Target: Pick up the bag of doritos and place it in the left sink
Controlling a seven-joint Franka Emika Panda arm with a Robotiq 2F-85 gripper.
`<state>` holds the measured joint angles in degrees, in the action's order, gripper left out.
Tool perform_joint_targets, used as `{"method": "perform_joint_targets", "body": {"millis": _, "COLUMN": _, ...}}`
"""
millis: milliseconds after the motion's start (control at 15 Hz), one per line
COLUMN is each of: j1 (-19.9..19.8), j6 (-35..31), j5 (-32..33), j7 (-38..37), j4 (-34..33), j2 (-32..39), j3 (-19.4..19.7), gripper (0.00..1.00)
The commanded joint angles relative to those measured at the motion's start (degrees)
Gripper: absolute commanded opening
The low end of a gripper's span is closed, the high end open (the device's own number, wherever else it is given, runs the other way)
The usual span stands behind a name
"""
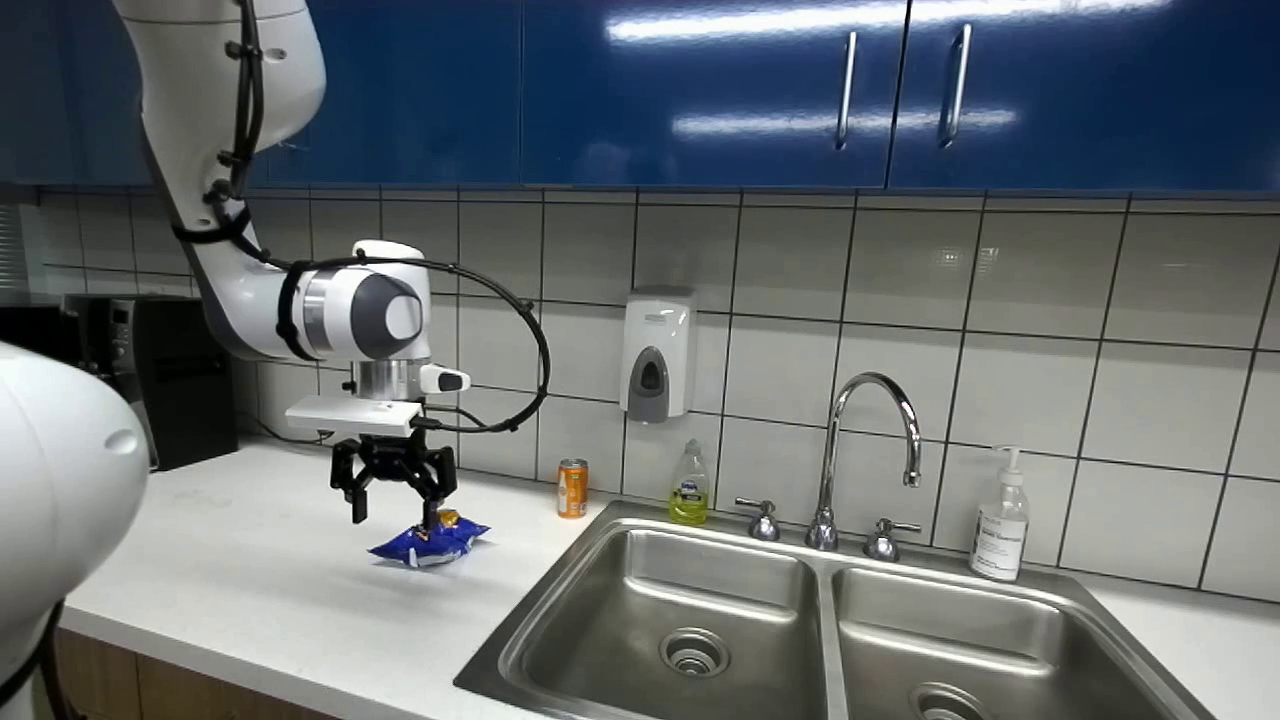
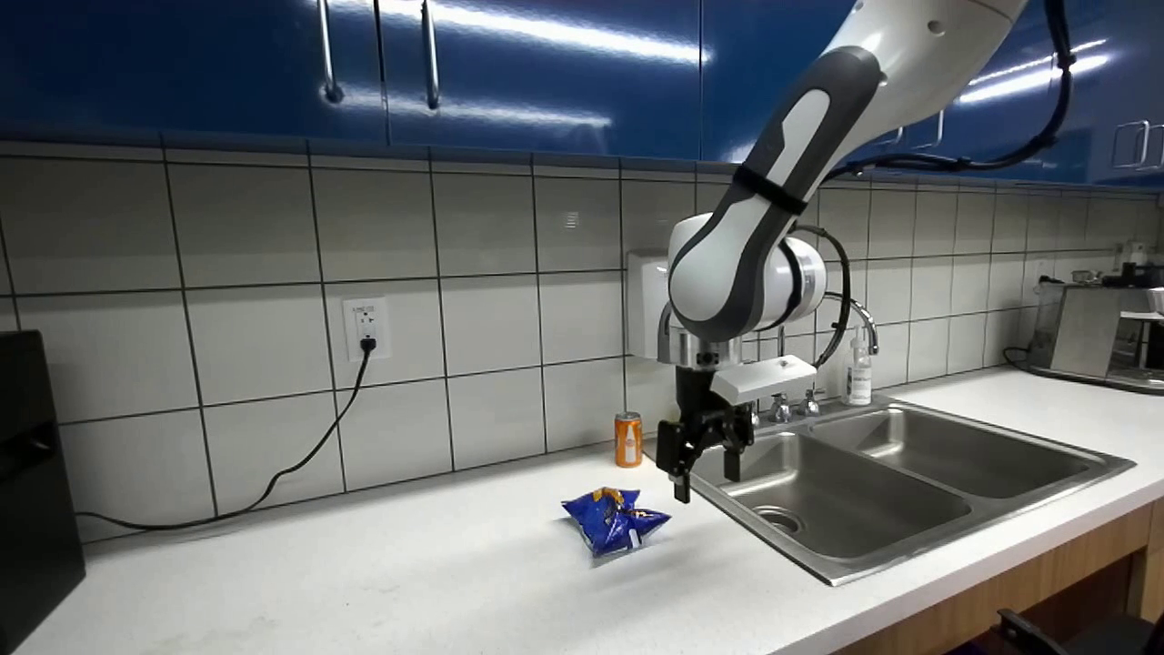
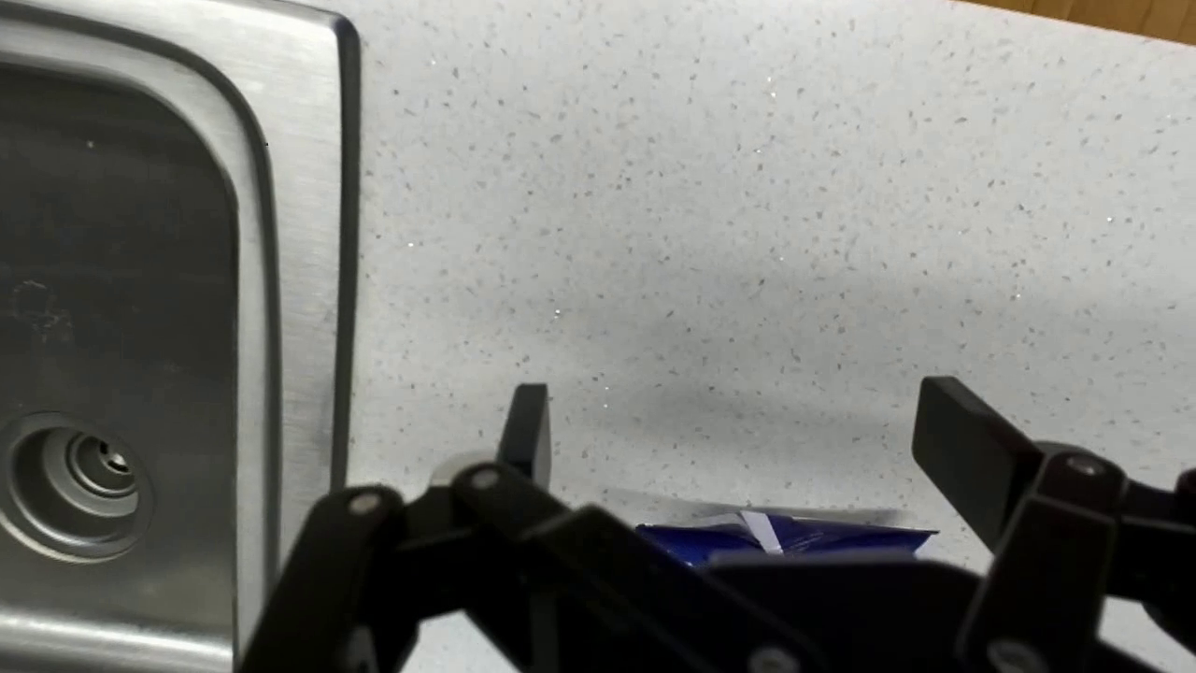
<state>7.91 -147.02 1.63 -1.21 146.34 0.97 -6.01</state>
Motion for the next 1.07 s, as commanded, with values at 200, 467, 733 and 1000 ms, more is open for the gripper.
{"method": "perform_joint_targets", "body": {"millis": 200, "j1": 2.23, "j6": -1.82, "j5": 2.8, "j7": -6.5, "j4": -7.48, "j2": 8.63, "j3": -1.33, "gripper": 1.0}}
{"method": "perform_joint_targets", "body": {"millis": 467, "j1": 4.22, "j6": -1.89, "j5": 4.76, "j7": -9.35, "j4": -12.73, "j2": 13.8, "j3": -0.67, "gripper": 1.0}}
{"method": "perform_joint_targets", "body": {"millis": 733, "j1": 5.78, "j6": -1.43, "j5": 6.36, "j7": -11.64, "j4": -18.51, "j2": 18.57, "j3": 0.42, "gripper": 1.0}}
{"method": "perform_joint_targets", "body": {"millis": 1000, "j1": 6.78, "j6": -1.19, "j5": 7.1, "j7": -12.62, "j4": -23.91, "j2": 22.52, "j3": 1.95, "gripper": 1.0}}
